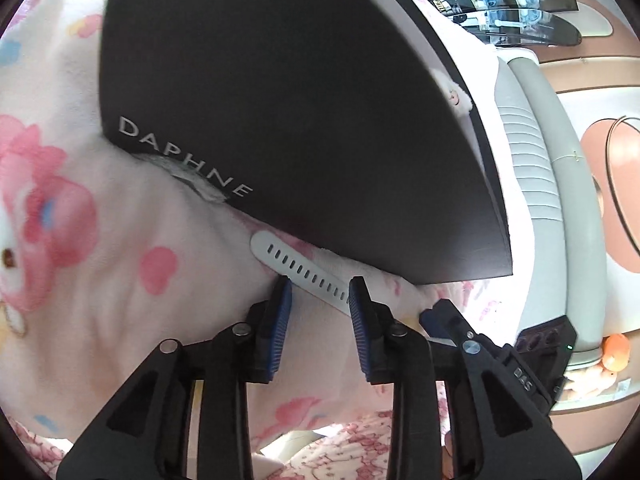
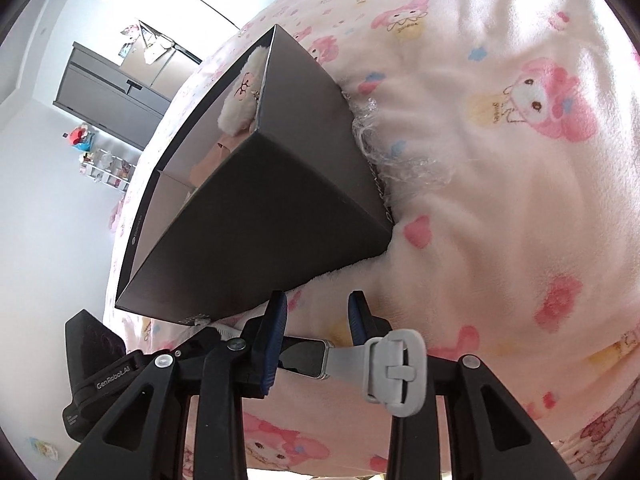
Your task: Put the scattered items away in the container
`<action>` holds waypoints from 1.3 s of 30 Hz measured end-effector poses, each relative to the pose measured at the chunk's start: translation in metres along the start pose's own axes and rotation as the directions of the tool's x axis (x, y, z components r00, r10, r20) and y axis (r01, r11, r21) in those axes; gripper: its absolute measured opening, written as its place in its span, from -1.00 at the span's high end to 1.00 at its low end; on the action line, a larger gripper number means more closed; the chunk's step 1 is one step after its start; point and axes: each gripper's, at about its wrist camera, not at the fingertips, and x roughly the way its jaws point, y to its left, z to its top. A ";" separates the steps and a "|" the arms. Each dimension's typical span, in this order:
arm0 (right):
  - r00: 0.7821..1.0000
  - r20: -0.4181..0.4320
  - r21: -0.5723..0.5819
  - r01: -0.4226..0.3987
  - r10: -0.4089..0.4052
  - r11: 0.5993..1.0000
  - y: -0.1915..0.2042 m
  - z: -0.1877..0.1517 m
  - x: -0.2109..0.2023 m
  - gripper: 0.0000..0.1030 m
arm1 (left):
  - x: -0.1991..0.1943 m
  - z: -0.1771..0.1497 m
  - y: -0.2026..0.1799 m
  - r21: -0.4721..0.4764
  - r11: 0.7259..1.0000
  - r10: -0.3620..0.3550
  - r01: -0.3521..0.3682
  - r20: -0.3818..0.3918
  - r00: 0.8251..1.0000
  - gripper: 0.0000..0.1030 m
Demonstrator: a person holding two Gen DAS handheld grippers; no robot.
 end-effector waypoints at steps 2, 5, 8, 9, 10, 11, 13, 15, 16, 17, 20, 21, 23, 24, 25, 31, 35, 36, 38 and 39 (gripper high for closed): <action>1.000 -0.012 -0.009 -0.009 0.009 1.000 -0.001 -0.001 0.002 0.46 | 0.002 0.002 0.002 -0.018 1.000 -0.001 0.002 0.028 1.000 0.63; 1.000 -0.022 -0.033 -0.015 0.014 0.999 0.004 -0.002 0.003 0.46 | -0.005 0.004 0.004 -0.031 0.999 -0.027 0.030 0.080 0.996 0.87; 0.999 -0.028 -0.056 -0.023 0.021 0.998 0.012 -0.005 0.004 0.46 | -0.022 0.003 0.001 -0.002 1.000 -0.011 0.011 0.138 0.990 0.95; 0.999 -0.031 -0.067 -0.025 0.023 0.997 0.015 -0.006 0.005 0.46 | -0.029 0.003 0.001 0.002 1.000 -0.007 0.007 0.153 0.988 0.95; 0.999 -0.034 -0.077 -0.026 0.024 0.997 0.019 -0.007 0.006 0.46 | -0.037 0.003 0.002 0.002 1.000 -0.009 0.009 0.167 0.986 0.97; 0.999 -0.038 -0.088 -0.026 0.023 0.996 0.023 -0.008 0.008 0.46 | -0.045 0.003 0.004 0.001 1.000 -0.012 0.012 0.182 0.983 0.97; 0.998 -0.051 -0.104 -0.035 0.029 0.994 0.029 -0.011 0.010 0.46 | -0.060 0.002 0.008 -0.002 1.000 -0.006 0.007 0.218 0.976 0.98; 0.997 -0.064 -0.108 -0.039 0.033 0.993 0.030 -0.013 0.014 0.46 | -0.073 -0.003 0.015 -0.012 1.000 0.002 0.001 0.250 0.968 0.98; 0.997 -0.068 -0.103 -0.040 0.033 0.994 0.029 -0.013 0.015 0.46 | -0.078 -0.006 0.021 -0.021 1.000 0.008 -0.003 0.262 0.965 0.98; 0.998 -0.065 -0.095 -0.034 0.028 0.995 0.026 -0.013 0.015 0.46 | -0.081 -0.012 0.027 -0.028 0.999 0.024 -0.017 0.275 0.961 0.98; 0.998 -0.057 -0.074 -0.015 0.011 0.997 0.018 -0.008 0.016 0.45 | -0.106 -0.015 0.047 -0.033 0.998 0.062 -0.055 0.300 0.952 0.98; 0.998 -0.056 -0.070 -0.021 0.017 0.997 0.016 -0.007 0.015 0.45 | -0.108 -0.012 0.055 -0.044 0.998 0.057 -0.046 0.290 0.955 0.98; 0.998 -0.054 -0.068 -0.021 0.017 0.997 0.016 -0.007 0.012 0.45 | -0.102 -0.008 0.067 -0.071 0.997 0.041 -0.022 0.270 0.962 0.98; 0.998 -0.055 -0.069 -0.021 0.017 0.997 0.017 -0.008 0.011 0.45 | -0.091 -0.006 0.064 -0.082 0.997 0.034 -0.013 0.264 0.964 0.98; 0.998 -0.062 -0.068 -0.023 0.019 0.997 0.017 -0.008 0.009 0.45 | -0.087 -0.001 0.069 -0.089 0.996 0.028 -0.006 0.258 0.966 0.97; 0.993 -0.117 -0.056 -0.034 0.027 0.998 0.014 -0.024 0.000 0.45 | -0.056 0.015 0.064 -0.095 0.995 0.040 -0.016 0.253 0.967 0.89; 0.981 -0.185 -0.067 -0.071 0.058 0.995 0.016 -0.041 0.003 0.45 | -0.056 0.011 0.072 -0.105 0.994 0.046 -0.020 0.250 0.967 0.80; 0.978 -0.200 -0.081 -0.080 0.062 0.994 0.018 -0.045 0.006 0.45 | -0.054 0.011 0.073 -0.108 0.994 0.043 -0.017 0.248 0.968 0.76; 0.970 -0.230 -0.070 -0.093 0.075 0.993 0.020 -0.050 0.019 0.45 | -0.051 0.012 0.076 -0.109 0.994 0.036 -0.010 0.240 0.970 0.65; 0.966 -0.243 -0.051 -0.099 0.084 0.994 0.019 -0.051 0.027 0.45 | -0.050 0.012 0.077 -0.110 0.994 0.034 -0.008 0.235 0.972 0.63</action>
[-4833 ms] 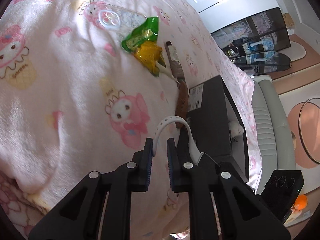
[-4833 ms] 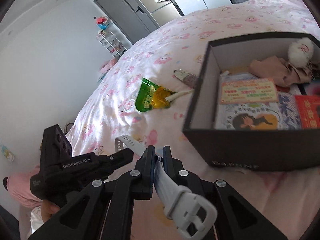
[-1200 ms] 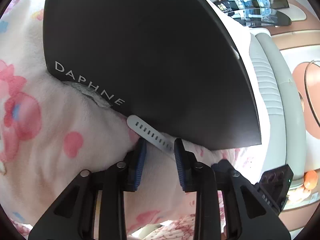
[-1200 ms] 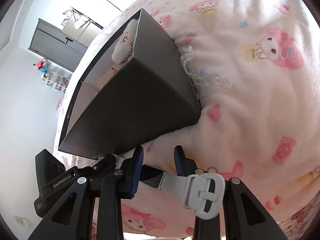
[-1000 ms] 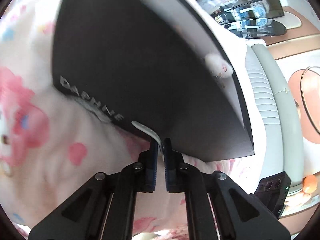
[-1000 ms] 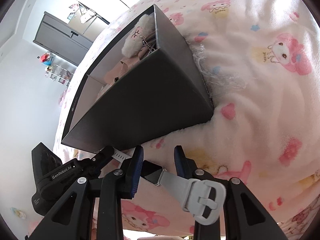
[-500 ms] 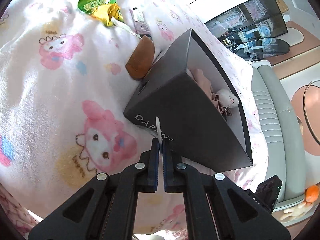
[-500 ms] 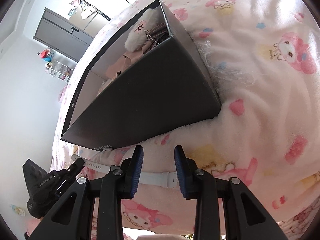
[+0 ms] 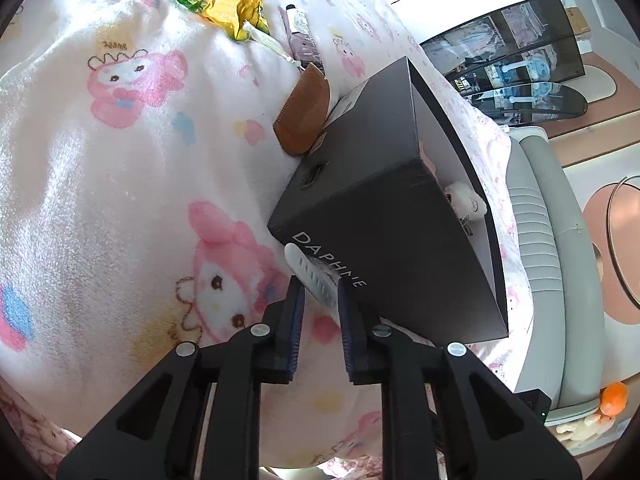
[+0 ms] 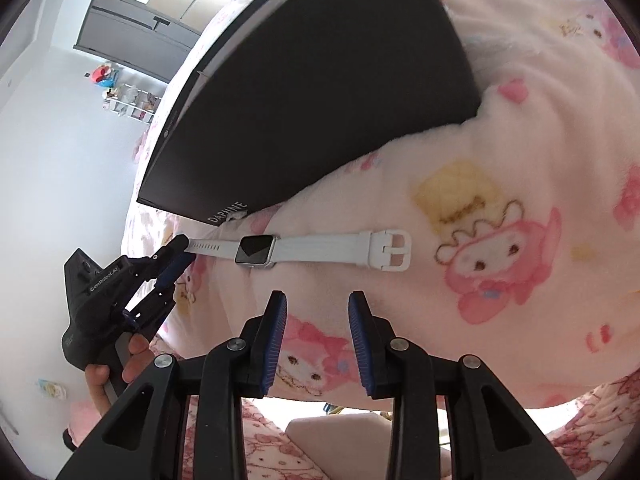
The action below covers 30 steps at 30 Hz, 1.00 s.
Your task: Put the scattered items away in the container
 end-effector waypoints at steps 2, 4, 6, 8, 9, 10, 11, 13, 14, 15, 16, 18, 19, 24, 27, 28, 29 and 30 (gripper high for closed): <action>1.000 0.001 0.026 -0.011 0.011 1.000 -0.002 0.005 0.011 0.45 | 0.000 -0.001 0.002 -0.006 1.000 -0.005 0.005 -0.008 1.000 0.61; 0.999 0.034 0.033 -0.007 0.006 0.999 0.000 0.010 0.012 0.45 | -0.001 0.001 0.004 -0.010 1.000 -0.002 0.002 -0.008 1.000 0.59; 0.997 0.080 0.022 -0.018 0.017 1.000 0.004 0.013 0.004 0.45 | -0.003 0.005 0.006 -0.006 1.000 -0.003 0.003 -0.001 1.000 0.52; 0.992 0.124 0.021 -0.013 0.010 1.000 0.004 0.013 -0.003 0.45 | -0.001 0.008 0.007 0.001 1.000 0.003 -0.003 -0.003 1.000 0.45; 0.990 0.140 0.034 -0.013 0.008 0.999 0.002 0.013 -0.005 0.45 | 0.002 0.008 0.007 0.000 1.000 0.005 -0.005 -0.008 1.000 0.45; 0.988 0.152 0.054 -0.016 0.008 0.998 -0.002 0.013 -0.006 0.45 | 0.005 0.008 0.007 -0.001 1.000 0.006 -0.006 -0.016 1.000 0.45; 0.987 0.159 0.077 -0.016 0.004 0.997 -0.006 0.013 -0.006 0.45 | 0.008 0.007 0.006 -0.001 1.000 0.008 -0.008 -0.023 1.000 0.45; 0.988 0.157 0.110 -0.006 -0.011 0.994 -0.014 0.015 -0.004 0.45 | 0.011 0.006 0.003 0.008 1.000 0.017 -0.017 -0.031 0.999 0.45; 0.988 0.157 0.115 -0.004 -0.014 0.993 -0.018 0.017 -0.002 0.45 | 0.012 0.007 0.002 0.018 1.000 0.024 -0.024 -0.029 0.999 0.45; 0.987 0.161 0.115 -0.008 -0.011 0.993 -0.021 0.019 0.001 0.45 | 0.013 0.007 0.001 0.033 0.999 0.036 -0.036 -0.026 0.999 0.48; 0.987 0.160 0.111 -0.008 -0.010 0.994 -0.024 0.020 0.005 0.45 | 0.016 0.008 -0.001 0.054 0.997 0.063 -0.061 -0.029 0.998 0.56; 0.989 0.150 0.105 -0.002 -0.014 0.994 -0.027 0.019 0.009 0.48 | 0.019 0.007 -0.007 0.092 0.991 0.097 -0.092 -0.049 0.994 0.91; 0.987 0.161 0.090 -0.004 -0.010 0.996 -0.024 0.018 0.005 0.57 | 0.015 0.006 -0.011 0.107 0.991 0.086 -0.081 -0.044 0.995 0.93; 0.971 0.240 -0.047 0.029 -0.017 0.998 0.001 0.012 -0.022 0.80 | -0.010 0.003 -0.037 0.199 0.980 -0.010 0.014 -0.019 1.000 0.94; 0.964 0.265 -0.094 0.038 -0.012 0.995 0.012 0.010 -0.034 0.80 | -0.021 -0.001 -0.053 0.248 0.967 -0.050 0.055 -0.027 0.998 0.94; 0.962 0.272 -0.106 0.034 -0.004 0.994 0.015 0.010 -0.037 0.80 | -0.023 -0.002 -0.058 0.264 0.963 -0.052 0.056 -0.020 0.998 0.94; 0.960 0.279 -0.119 0.029 0.005 0.993 0.019 0.009 -0.040 0.80 | -0.024 -0.002 -0.062 0.278 0.959 -0.047 0.049 -0.016 0.999 0.94; 0.959 0.284 -0.132 0.029 0.010 0.991 0.021 0.009 -0.041 0.81 | -0.023 -0.003 -0.064 0.283 0.958 -0.034 0.036 -0.013 0.999 0.94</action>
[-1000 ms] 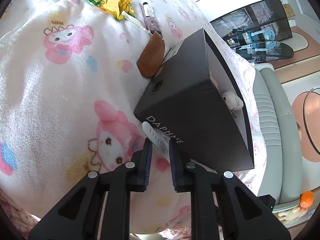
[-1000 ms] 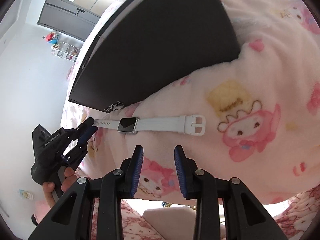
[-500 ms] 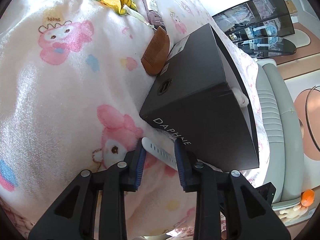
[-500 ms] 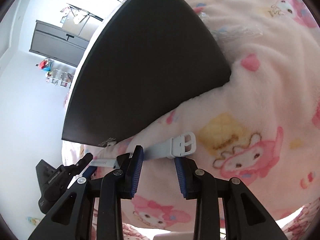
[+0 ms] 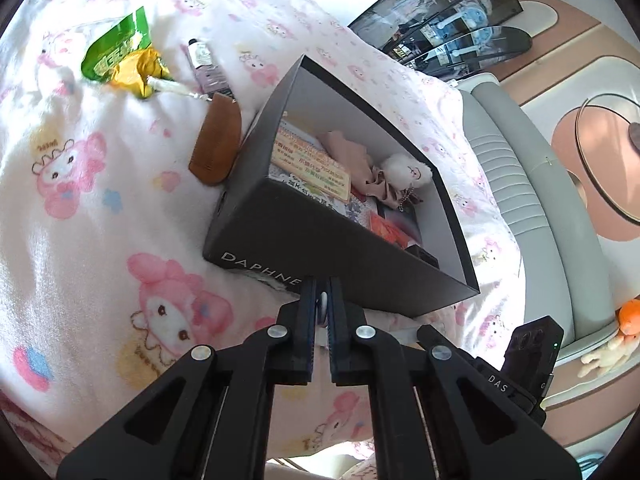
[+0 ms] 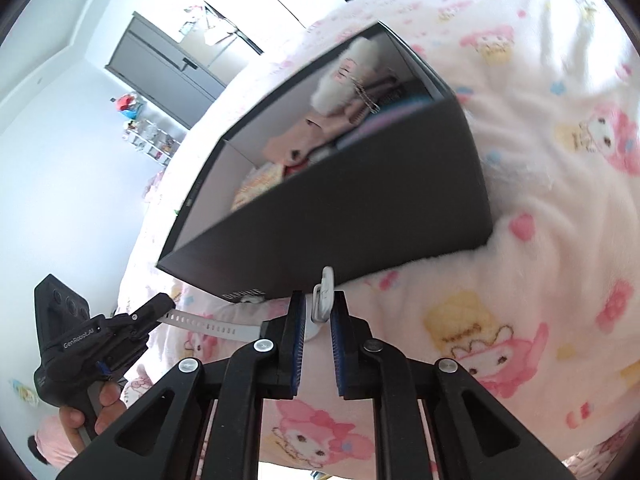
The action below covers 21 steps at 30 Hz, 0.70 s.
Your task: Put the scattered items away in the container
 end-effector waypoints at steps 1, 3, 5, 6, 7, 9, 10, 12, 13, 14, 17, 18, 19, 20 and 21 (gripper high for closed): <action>1.000 0.001 -0.011 0.009 -0.008 1.000 0.000 0.002 0.000 0.81 | 0.003 0.000 0.001 -0.005 1.000 0.011 -0.011 -0.005 1.000 0.94; 0.999 -0.007 -0.015 0.033 -0.033 0.999 -0.001 0.000 0.003 0.81 | 0.009 0.000 0.007 -0.032 0.999 0.021 -0.022 -0.022 1.000 0.94; 0.999 -0.020 0.007 0.046 -0.045 0.999 -0.006 -0.001 0.004 0.81 | 0.013 -0.003 0.012 -0.054 0.998 0.036 -0.037 -0.029 0.999 0.94; 0.999 -0.026 0.020 0.042 -0.042 0.999 -0.008 -0.001 0.003 0.81 | 0.015 -0.004 0.015 -0.058 0.997 0.049 -0.051 -0.030 0.998 0.94; 0.999 -0.032 0.026 0.040 -0.039 0.999 -0.010 -0.002 0.003 0.81 | 0.017 -0.004 0.018 -0.061 0.996 0.063 -0.065 -0.033 0.997 0.93; 0.998 -0.042 0.029 0.048 -0.047 0.998 -0.013 -0.003 0.004 0.81 | 0.024 -0.004 0.027 -0.086 0.993 0.076 -0.082 -0.063 0.995 0.83; 0.997 -0.052 0.028 0.057 -0.055 0.998 -0.011 -0.004 0.010 0.80 | 0.030 -0.006 0.033 -0.105 0.991 0.072 -0.081 -0.088 0.994 0.53; 0.994 -0.077 0.029 0.083 -0.080 0.996 -0.014 -0.003 0.020 0.80 | 0.043 -0.011 0.044 -0.151 0.985 0.060 -0.079 -0.127 0.990 0.20; 0.991 -0.087 0.032 0.104 -0.101 0.994 -0.017 -0.003 0.026 0.80 | 0.047 -0.014 0.047 -0.160 0.984 0.060 -0.081 -0.133 0.989 0.21; 0.988 -0.093 0.032 0.130 -0.127 0.991 -0.017 -0.003 0.030 0.79 | 0.048 -0.017 0.047 -0.158 0.983 0.070 -0.090 -0.126 0.990 0.25; 0.986 -0.089 0.021 0.146 -0.144 0.989 -0.014 -0.004 0.035 0.77 | 0.046 -0.020 0.041 -0.136 0.985 0.094 -0.107 -0.093 0.991 0.52; 0.987 -0.083 0.018 0.141 -0.139 0.990 -0.012 -0.003 0.034 0.77 | 0.044 -0.019 0.038 -0.129 0.986 0.095 -0.105 -0.084 0.992 0.55; 0.989 -0.075 0.014 0.132 -0.131 0.991 -0.011 -0.003 0.033 0.77 | 0.042 -0.019 0.036 -0.122 0.987 0.096 -0.104 -0.073 0.993 0.62; 0.990 -0.071 0.012 0.127 -0.126 0.992 -0.010 -0.002 0.032 0.77 | 0.041 -0.018 0.035 -0.115 0.988 0.097 -0.104 -0.067 0.993 0.67; 0.990 -0.070 0.014 0.126 -0.125 0.992 -0.010 -0.002 0.031 0.77 | 0.042 -0.018 0.034 -0.109 0.989 0.092 -0.099 -0.069 0.993 0.68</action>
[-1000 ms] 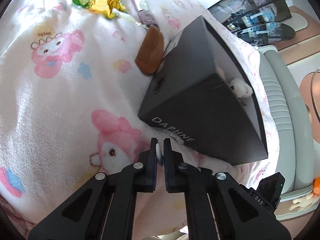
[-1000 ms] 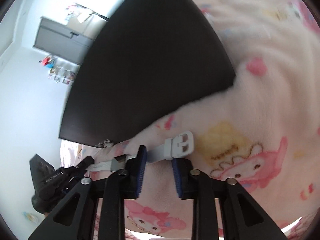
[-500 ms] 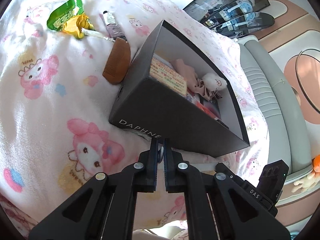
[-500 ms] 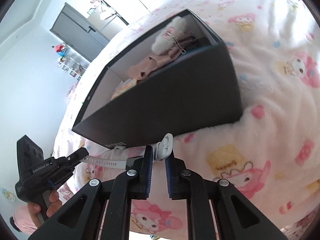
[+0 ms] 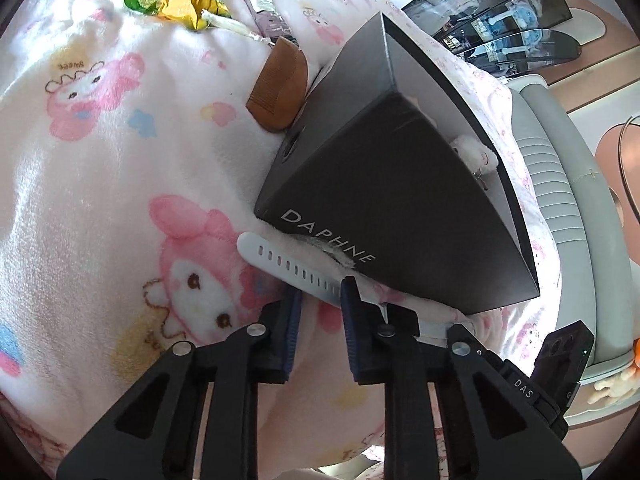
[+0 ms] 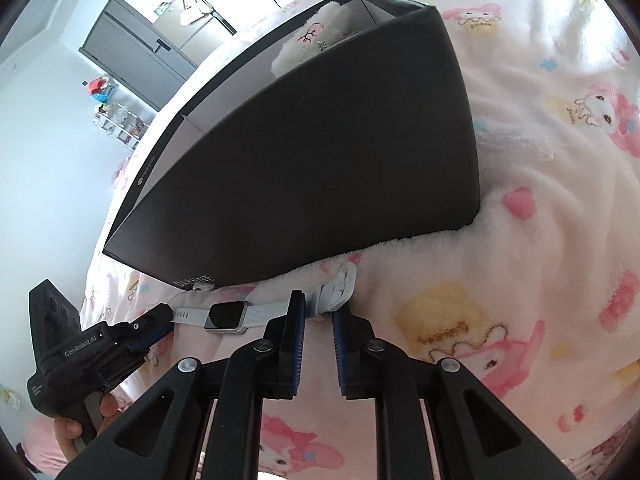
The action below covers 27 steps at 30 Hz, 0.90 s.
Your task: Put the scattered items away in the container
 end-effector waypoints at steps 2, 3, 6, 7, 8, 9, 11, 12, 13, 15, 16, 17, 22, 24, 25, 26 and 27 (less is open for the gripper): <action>1.000 -0.004 0.011 0.015 -0.015 1.000 -0.001 0.001 0.002 0.77 | 0.005 0.001 0.001 0.004 1.000 0.003 -0.003 -0.016 1.000 0.68; 1.000 -0.009 0.023 0.025 -0.025 0.999 -0.001 0.001 0.005 0.76 | 0.008 0.001 0.002 0.003 1.000 0.012 -0.012 -0.019 1.000 0.68; 1.000 -0.011 0.043 0.029 -0.028 0.999 0.002 0.005 0.010 0.76 | 0.010 0.001 0.000 -0.002 1.000 0.023 -0.023 0.000 1.000 0.70; 1.000 0.007 0.033 0.020 -0.020 0.999 0.004 0.005 0.007 0.76 | 0.007 0.000 -0.003 0.005 1.000 0.017 -0.017 0.012 1.000 0.83; 1.000 0.024 0.020 0.012 -0.013 1.000 0.007 0.005 0.002 0.77 | 0.003 0.001 -0.008 0.017 1.000 0.005 -0.006 0.024 1.000 0.92; 0.999 0.040 0.006 0.000 0.000 1.000 0.010 0.004 -0.003 0.83 | -0.002 0.000 -0.013 0.035 0.999 -0.013 0.012 0.031 0.999 0.93; 0.999 0.046 -0.023 -0.013 0.014 1.000 0.018 0.002 -0.014 0.85 | -0.013 -0.002 -0.023 0.066 0.996 -0.054 0.052 0.034 0.998 0.94; 0.999 0.043 -0.028 -0.016 0.017 0.999 0.021 0.001 -0.018 0.85 | -0.019 -0.002 -0.027 0.073 0.995 -0.068 0.065 0.040 0.997 0.94; 0.999 0.048 -0.026 -0.023 0.025 0.999 0.023 0.001 -0.023 0.85 | -0.024 -0.003 -0.031 0.082 0.994 -0.080 0.076 0.047 0.996 0.94; 0.998 0.061 -0.033 -0.034 0.036 0.999 0.028 0.002 -0.030 0.85 | -0.033 -0.002 -0.039 0.097 0.991 -0.094 0.087 0.062 0.994 0.94; 0.997 0.068 -0.039 -0.036 0.039 0.999 0.032 0.001 -0.033 0.85 | -0.037 -0.003 -0.043 0.110 0.990 -0.098 0.090 0.070 0.993 0.94; 0.996 0.077 -0.045 -0.043 0.046 0.998 0.035 -0.001 -0.034 0.85 | -0.041 -0.003 -0.047 0.123 0.988 -0.101 0.092 0.078 0.992 0.94; 0.993 0.093 -0.067 -0.064 0.070 0.996 0.041 -0.004 -0.040 0.85 | -0.054 0.003 -0.052 0.159 0.983 -0.106 0.091 0.091 0.990 0.94; 0.995 0.079 -0.059 -0.050 0.054 0.997 0.041 -0.001 -0.032 0.85 | -0.049 0.004 -0.049 0.139 0.988 -0.078 0.067 0.077 0.994 0.94; 0.997 0.057 -0.047 -0.043 0.046 0.998 0.040 -0.002 -0.030 0.85 | -0.045 0.003 -0.045 0.120 0.991 -0.071 0.063 0.064 0.995 0.94; 0.998 0.036 -0.032 -0.044 0.045 0.999 0.037 -0.003 -0.027 0.85 | -0.040 0.003 -0.041 0.101 0.993 -0.068 0.062 0.052 0.996 0.94; 0.999 0.022 -0.017 -0.045 0.046 0.999 0.034 -0.005 -0.027 0.84 | -0.037 0.002 -0.036 0.084 0.995 -0.062 0.059 0.041 0.997 0.94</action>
